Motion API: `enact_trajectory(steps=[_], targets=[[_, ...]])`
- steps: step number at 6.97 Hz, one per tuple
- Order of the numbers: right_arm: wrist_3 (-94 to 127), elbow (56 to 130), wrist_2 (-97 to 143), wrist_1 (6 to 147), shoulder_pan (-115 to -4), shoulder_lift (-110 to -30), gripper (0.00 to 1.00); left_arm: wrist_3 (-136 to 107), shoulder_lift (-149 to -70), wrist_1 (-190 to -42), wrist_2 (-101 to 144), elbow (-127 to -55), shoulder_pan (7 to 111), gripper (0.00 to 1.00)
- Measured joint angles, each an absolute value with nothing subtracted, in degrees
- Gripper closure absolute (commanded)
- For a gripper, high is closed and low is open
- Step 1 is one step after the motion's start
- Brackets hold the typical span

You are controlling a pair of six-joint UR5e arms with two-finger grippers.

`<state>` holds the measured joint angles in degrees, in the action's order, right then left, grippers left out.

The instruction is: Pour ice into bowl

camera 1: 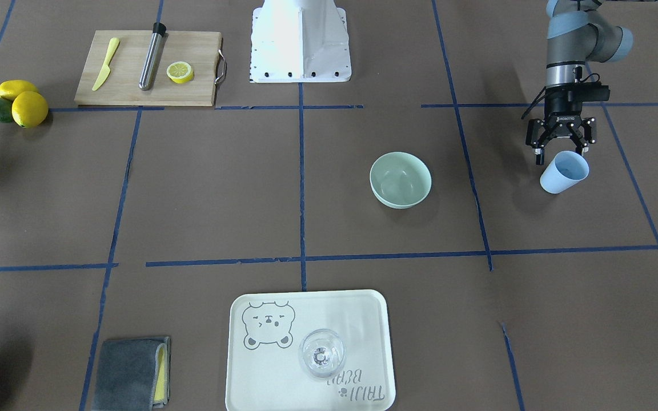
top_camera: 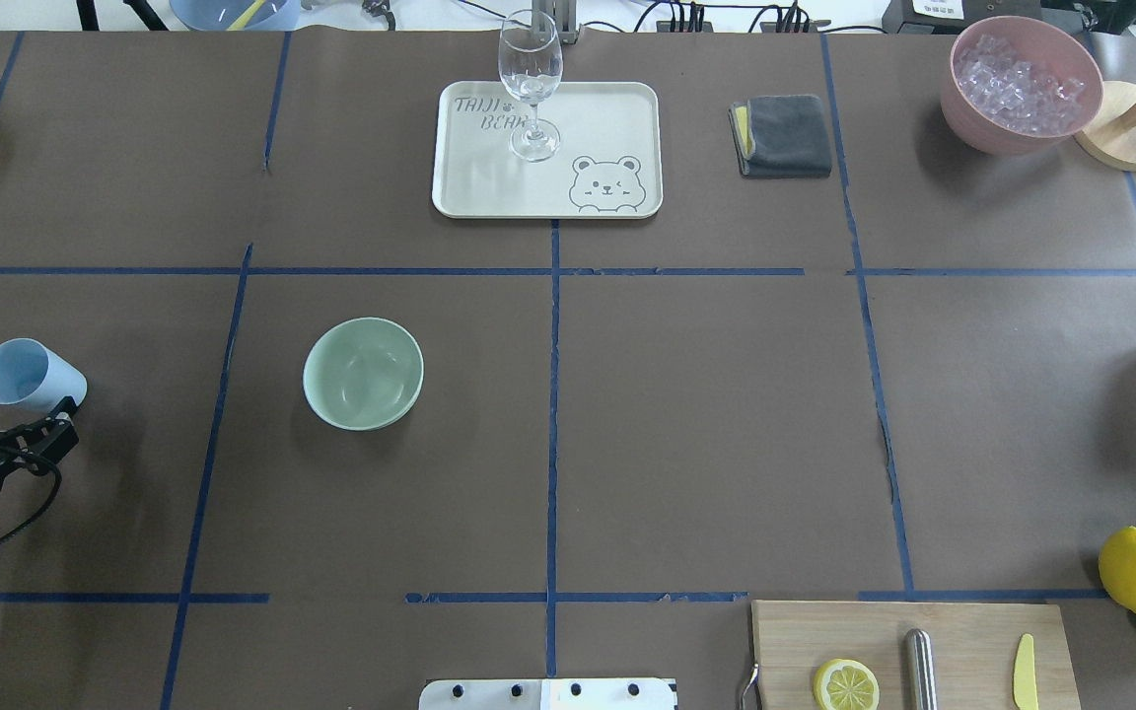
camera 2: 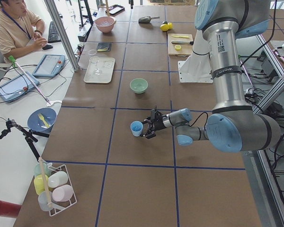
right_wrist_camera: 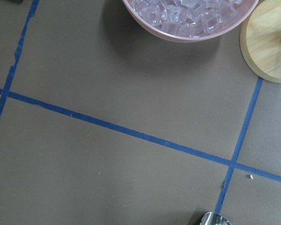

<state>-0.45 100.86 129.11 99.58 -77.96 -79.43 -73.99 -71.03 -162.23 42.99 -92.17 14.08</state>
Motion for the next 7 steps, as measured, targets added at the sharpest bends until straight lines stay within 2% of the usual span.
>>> enact_trajectory(steps=[7], targets=[[-0.4, 101.0, 129.1, 99.6, -78.0, -79.0, 0.0, -76.8, -75.2, -162.8, 39.1, -87.9, 16.4, 0.0]])
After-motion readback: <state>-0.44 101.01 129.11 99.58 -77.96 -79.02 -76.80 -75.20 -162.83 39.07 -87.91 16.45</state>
